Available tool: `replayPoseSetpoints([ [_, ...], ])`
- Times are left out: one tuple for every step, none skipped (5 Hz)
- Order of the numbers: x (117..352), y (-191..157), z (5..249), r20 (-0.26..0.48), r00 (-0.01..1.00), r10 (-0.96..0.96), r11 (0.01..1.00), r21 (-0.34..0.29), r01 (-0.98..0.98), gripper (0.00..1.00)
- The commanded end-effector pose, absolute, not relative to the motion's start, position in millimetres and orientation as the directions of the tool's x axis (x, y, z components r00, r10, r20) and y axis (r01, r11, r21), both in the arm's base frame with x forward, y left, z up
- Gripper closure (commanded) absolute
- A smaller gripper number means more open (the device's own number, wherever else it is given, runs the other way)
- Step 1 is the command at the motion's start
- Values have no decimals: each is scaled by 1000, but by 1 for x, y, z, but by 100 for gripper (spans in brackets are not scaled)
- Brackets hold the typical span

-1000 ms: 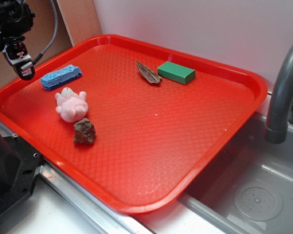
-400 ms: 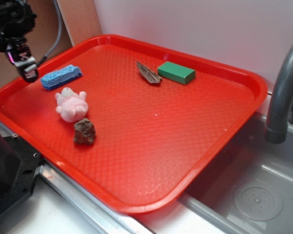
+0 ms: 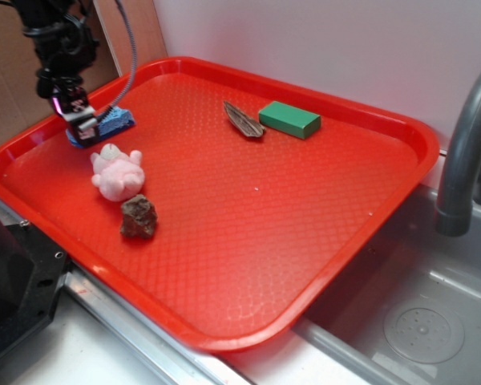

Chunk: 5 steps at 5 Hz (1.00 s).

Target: Grab the blue sponge.

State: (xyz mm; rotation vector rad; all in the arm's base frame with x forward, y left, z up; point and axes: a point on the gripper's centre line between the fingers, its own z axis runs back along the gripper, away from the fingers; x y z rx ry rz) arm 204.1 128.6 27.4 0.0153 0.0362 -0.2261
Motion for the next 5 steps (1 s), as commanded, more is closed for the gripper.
replayPoseSetpoints([
  [219,123,2,-41,972,-233,970,55,235,4],
  [211,116,20,-1,976,-219,975,46,219,100],
  [200,110,47,29,979,-201,979,31,200,100],
  [191,104,72,51,978,-200,980,7,200,100],
  [175,98,114,47,994,-98,995,25,97,100],
])
